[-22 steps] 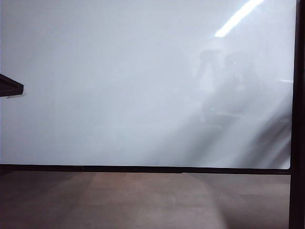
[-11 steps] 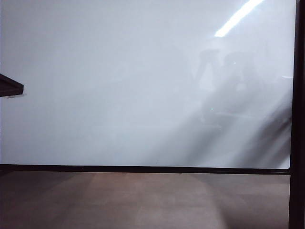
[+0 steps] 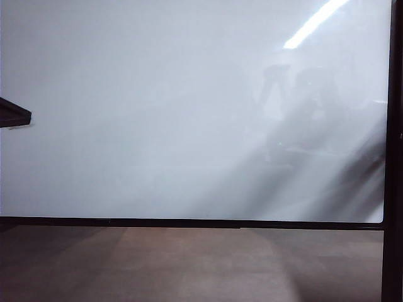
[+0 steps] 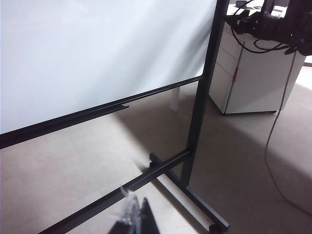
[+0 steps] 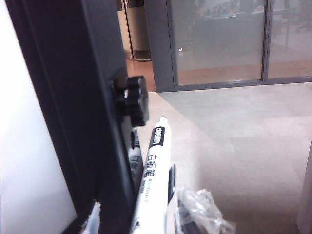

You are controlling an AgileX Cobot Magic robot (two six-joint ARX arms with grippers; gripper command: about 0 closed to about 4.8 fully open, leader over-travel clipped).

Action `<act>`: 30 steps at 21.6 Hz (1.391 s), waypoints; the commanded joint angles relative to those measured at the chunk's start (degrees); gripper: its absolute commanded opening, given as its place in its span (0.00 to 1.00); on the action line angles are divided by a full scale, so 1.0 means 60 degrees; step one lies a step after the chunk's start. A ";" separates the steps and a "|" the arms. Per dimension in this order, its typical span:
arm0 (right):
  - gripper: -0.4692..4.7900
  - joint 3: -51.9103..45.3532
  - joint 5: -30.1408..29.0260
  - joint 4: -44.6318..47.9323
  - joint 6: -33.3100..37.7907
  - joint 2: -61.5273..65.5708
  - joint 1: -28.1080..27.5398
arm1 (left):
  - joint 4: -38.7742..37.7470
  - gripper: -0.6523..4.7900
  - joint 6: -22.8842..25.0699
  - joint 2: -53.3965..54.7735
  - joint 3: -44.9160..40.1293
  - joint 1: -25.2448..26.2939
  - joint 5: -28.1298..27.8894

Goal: Reach to the right to find the marker pen, pick it up, and write the number 17 on the whiteboard.

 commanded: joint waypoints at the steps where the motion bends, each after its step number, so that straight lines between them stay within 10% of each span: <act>1: 0.37 0.0044 0.0015 0.0098 -0.0033 -0.0040 0.0004 | 0.0113 0.11 0.0018 0.0011 0.0004 -0.0004 0.0040; 4: 0.36 0.0044 0.0022 0.0098 -0.0033 -0.0040 0.0004 | 0.0113 0.11 0.0018 0.0011 0.0007 -0.0004 0.0040; 7: 0.13 0.0044 0.0047 0.0080 -0.0036 -0.0040 0.0004 | 0.0113 0.11 0.0018 0.0011 0.0004 -0.0004 0.0040; 19: 0.08 -0.0725 0.1129 0.1246 0.0605 -0.2331 -0.0984 | 0.0117 0.11 0.0018 0.0011 0.0007 0.0000 0.0036; 24: 0.08 -0.1880 0.2160 -0.1690 0.1115 -0.7646 -0.1661 | 0.0113 0.11 0.0018 0.0011 0.0007 0.1027 0.0036; 30: 0.08 -0.1876 0.2809 -0.7318 0.1242 -1.3074 0.0630 | 0.0113 0.11 0.0018 0.0011 0.0007 0.3187 -0.0197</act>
